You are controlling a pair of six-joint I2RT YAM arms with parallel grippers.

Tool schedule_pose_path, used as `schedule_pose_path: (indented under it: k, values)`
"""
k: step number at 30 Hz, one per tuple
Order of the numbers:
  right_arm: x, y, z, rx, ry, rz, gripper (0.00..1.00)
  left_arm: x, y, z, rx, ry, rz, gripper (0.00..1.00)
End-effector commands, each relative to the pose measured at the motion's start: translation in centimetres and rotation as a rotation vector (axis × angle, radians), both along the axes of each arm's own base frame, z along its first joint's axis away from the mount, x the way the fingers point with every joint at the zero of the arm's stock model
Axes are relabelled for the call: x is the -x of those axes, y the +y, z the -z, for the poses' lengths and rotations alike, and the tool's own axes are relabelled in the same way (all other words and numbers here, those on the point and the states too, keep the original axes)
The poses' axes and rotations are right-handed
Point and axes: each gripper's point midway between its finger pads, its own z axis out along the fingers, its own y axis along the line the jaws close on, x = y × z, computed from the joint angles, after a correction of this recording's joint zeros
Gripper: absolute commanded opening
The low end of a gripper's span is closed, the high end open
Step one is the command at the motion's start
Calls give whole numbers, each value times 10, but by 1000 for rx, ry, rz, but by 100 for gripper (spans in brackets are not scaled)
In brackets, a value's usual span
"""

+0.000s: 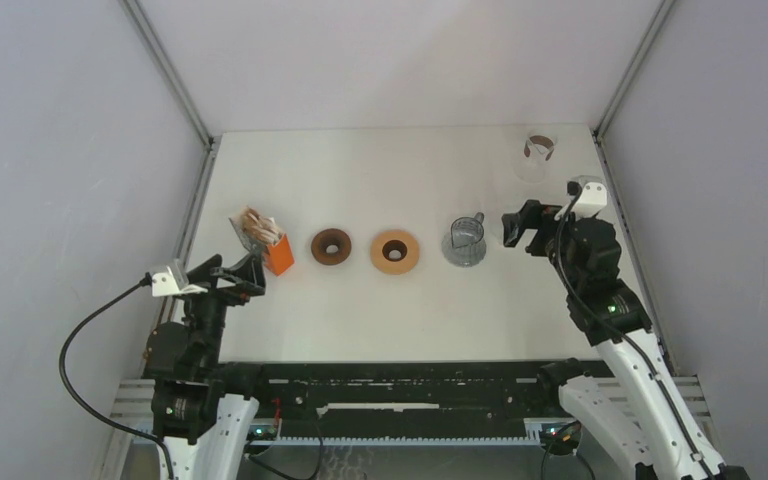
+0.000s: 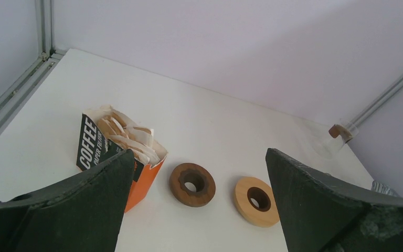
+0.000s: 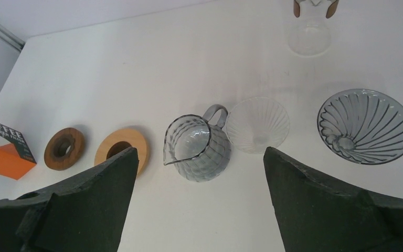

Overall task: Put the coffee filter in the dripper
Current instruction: Pick up the coffee server from the center of the board.

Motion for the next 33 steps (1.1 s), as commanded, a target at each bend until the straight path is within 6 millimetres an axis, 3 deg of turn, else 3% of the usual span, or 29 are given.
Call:
schedule_pose_path:
  k: [1,12,18,28,33]
  values:
    - [-8,11,-16,2,-9,-29,97,-3,-9,0,-3,-15,51,100]
    - [-45,41,48,131,317,-33,86,-11,-27,8,-21,33,150,100]
    - [-62,41,82,134,415,11,79,-11,-29,9,-21,33,160,100]
    - [-83,51,119,58,519,40,60,-11,-34,10,-23,32,187,100]
    - [-87,54,128,35,541,44,58,-11,-34,10,-23,33,189,100]
